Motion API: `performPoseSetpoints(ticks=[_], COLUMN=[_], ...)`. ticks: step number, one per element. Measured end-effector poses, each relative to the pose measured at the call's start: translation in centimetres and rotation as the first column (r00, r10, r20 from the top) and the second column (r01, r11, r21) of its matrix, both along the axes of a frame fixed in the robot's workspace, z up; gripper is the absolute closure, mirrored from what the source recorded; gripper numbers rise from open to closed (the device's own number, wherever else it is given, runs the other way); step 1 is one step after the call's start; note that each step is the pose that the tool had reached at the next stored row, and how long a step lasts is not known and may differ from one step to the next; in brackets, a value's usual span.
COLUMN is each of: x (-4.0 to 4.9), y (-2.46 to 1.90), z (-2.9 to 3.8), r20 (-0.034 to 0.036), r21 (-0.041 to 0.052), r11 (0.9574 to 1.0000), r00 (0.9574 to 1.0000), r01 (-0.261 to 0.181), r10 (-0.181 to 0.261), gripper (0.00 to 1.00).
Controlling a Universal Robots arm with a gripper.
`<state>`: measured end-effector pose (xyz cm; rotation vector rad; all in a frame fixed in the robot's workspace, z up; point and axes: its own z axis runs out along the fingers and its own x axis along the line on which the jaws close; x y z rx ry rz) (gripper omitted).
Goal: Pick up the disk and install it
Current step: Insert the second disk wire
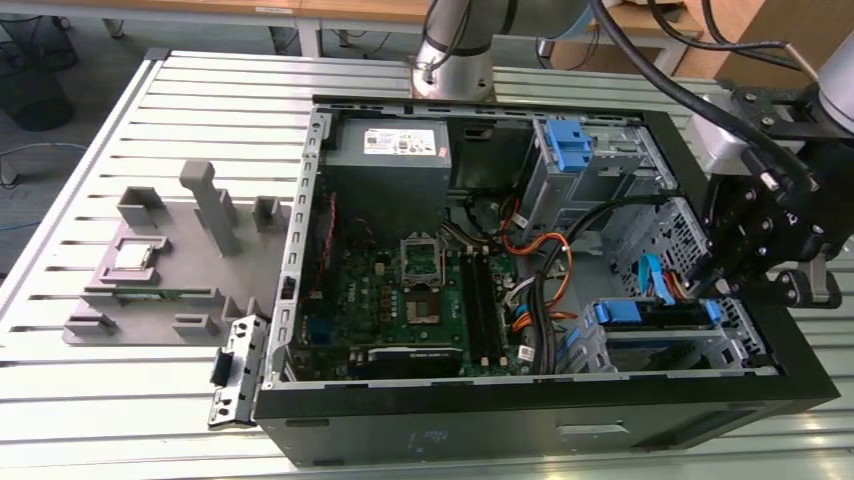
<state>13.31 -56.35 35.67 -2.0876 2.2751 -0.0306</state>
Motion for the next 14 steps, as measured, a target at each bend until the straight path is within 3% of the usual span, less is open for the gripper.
performPoseSetpoints(ticks=[7,8,10,11,14], x=[0.00,0.01,0.04,0.04,0.04], y=[0.00,0.00,0.00,0.00,0.01], z=[0.10,0.11,0.08,0.08,0.08], r20=[-0.0011,-0.0076,-0.0312,-0.0376,-0.0407], r21=[0.0000,-0.0001,0.0000,0.0000,0.0000], r11=[1.0000,1.0000,1.0000,1.0000,1.0000], r00=[1.0000,1.0000,0.9995,0.9993,0.9992], r01=[0.000,0.000,0.000,0.000,0.000], r10=[0.000,0.000,0.000,0.000,0.000], gripper=[0.75,0.75,0.75,0.75,0.75])
